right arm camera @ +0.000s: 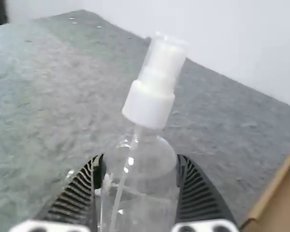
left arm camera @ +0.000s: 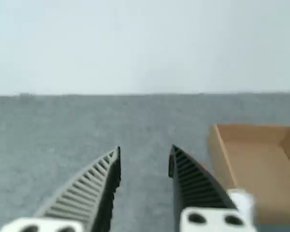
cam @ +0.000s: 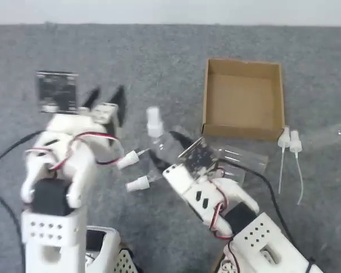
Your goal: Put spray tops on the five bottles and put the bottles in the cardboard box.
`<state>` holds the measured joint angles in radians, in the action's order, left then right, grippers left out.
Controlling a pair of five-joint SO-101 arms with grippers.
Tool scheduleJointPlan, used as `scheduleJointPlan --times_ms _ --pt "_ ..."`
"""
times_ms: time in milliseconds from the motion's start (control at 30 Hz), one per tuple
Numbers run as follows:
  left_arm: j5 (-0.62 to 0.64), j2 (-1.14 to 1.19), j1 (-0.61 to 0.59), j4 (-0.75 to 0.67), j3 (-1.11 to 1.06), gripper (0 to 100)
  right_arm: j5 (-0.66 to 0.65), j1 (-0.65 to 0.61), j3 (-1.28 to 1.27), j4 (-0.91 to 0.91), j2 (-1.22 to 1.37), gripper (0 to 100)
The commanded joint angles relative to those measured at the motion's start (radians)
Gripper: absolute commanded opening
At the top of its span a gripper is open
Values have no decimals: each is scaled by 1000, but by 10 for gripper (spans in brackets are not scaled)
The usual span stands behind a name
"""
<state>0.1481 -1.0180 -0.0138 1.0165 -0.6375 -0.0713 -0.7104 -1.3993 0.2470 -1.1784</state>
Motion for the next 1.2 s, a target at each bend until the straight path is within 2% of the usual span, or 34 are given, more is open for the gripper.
scheduleJointPlan --times_ms 0,133,267,533,733,967,1167 --pt "-9 -3 -57 64 81 152 12 47 97 -5 -28 6" --pt "-11 -8 6 74 -51 152 11 67 181 5 16 6" --pt "-14 -118 49 -5 -234 157 12 130 350 5 182 6" --pt "-14 -351 229 -104 -532 301 12 142 706 24 564 6" --pt "-15 -368 244 -190 -598 316 112 87 930 286 674 6" --pt "-15 -368 244 -192 -604 316 114 36 1076 627 591 6" --pt "-15 -368 244 -192 -604 316 114 38 1088 753 484 6"
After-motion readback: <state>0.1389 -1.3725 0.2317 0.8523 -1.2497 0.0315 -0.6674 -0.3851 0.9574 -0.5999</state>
